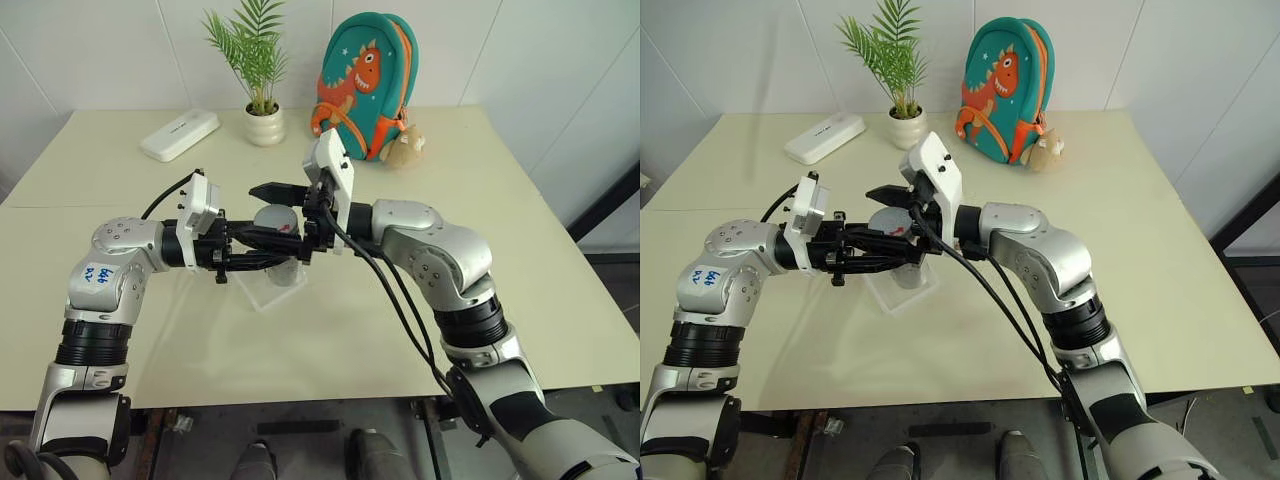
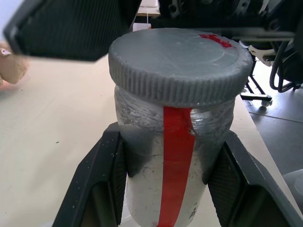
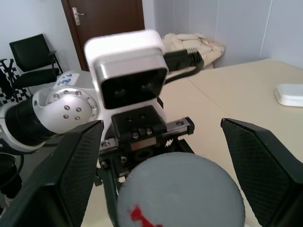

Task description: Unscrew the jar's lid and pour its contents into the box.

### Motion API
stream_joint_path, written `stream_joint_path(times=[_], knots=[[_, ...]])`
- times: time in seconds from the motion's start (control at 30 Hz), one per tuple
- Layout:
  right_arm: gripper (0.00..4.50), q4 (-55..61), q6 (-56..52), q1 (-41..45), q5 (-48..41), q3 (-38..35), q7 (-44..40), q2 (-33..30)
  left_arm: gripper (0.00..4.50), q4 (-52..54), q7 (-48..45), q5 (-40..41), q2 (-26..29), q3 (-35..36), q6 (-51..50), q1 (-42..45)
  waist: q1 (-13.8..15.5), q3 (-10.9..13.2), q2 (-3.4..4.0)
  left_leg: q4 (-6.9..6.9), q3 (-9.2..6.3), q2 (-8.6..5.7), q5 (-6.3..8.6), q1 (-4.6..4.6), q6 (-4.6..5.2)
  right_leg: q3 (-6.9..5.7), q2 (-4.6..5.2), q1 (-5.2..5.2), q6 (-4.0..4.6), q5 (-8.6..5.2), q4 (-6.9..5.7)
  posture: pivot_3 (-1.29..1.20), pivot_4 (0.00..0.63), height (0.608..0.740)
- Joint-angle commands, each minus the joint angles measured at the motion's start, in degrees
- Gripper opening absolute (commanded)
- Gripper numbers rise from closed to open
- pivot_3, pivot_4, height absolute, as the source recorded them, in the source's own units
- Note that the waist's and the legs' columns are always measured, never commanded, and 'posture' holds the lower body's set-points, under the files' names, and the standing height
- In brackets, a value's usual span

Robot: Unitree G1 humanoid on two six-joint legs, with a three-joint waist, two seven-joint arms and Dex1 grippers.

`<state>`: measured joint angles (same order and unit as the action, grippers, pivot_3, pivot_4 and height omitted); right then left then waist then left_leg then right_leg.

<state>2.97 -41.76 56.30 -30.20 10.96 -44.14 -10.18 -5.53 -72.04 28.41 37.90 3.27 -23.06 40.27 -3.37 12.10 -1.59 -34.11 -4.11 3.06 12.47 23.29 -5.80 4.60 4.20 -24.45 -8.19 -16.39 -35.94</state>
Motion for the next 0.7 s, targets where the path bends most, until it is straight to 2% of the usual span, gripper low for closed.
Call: stream_joint_path(times=[0.03, 0.33, 0.7], knots=[[4.15, -0.74, 2.71, 2.56, 0.99, -0.11, -0.84, 0.91, 1.94, 1.70, -0.12, 0.83, -0.08, 0.33, 0.67, 1.37, 0.00, 0.00, 0.00, 0.00, 0.00, 0.00, 0.00, 0.00, 0.00, 0.00, 0.00, 0.00, 0.00, 0.00, 0.00, 0.00, 0.150, 0.740], [4.15, -1.85, 3.17, 2.79, 2.88, -0.80, -1.08, -0.04, 1.94, 2.65, 0.29, 1.08, -0.12, 0.48, 0.47, 0.46, 0.02, 0.00, 0.00, 0.01, 0.00, 0.00, 0.00, 0.00, 0.00, 0.00, 0.00, 0.00, 0.00, 0.00, 0.00, 0.00, 0.150, 0.740], [4.15, 6.20, -3.02, -1.02, 1.29, -4.06, 0.50, -8.50, 1.94, 2.15, 0.65, 1.03, -0.05, 0.65, 0.70, 0.12, 0.09, 0.00, 0.00, 0.00, 0.00, 0.00, 0.00, 0.00, 0.00, 0.00, 0.00, 0.00, 0.00, 0.00, 0.01, 0.00, 0.150, 0.740]])
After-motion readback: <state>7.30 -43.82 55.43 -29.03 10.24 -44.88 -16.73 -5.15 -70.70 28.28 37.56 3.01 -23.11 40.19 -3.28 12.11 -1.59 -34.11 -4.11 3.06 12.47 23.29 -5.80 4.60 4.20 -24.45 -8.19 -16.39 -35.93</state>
